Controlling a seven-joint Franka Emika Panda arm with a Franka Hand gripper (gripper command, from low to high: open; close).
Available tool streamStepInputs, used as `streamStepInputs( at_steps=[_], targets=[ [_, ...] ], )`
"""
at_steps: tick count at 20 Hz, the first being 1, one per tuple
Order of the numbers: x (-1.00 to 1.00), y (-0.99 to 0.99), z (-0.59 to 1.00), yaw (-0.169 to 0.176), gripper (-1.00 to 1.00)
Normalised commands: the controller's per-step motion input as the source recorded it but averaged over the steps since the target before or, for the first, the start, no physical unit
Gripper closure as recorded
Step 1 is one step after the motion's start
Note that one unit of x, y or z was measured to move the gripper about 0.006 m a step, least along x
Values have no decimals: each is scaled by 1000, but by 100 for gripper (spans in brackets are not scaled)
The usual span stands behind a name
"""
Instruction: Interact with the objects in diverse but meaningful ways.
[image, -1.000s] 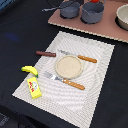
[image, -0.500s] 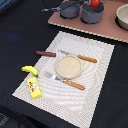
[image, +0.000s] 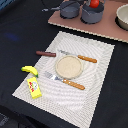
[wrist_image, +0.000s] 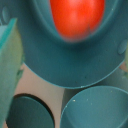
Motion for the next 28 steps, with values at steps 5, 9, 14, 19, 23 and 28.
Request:
streamStepInputs(
  at_steps=[5,9,14,19,23,28],
  targets=[
    [271,309,381,-32,-100],
    [22,405,960,-27,-100],
    [8,-160,463,-86,-100],
    [85,-755,175,-66,-100],
    [184,-889,137,-28,-100],
    [33,-942,35,-10,-100]
  ],
)
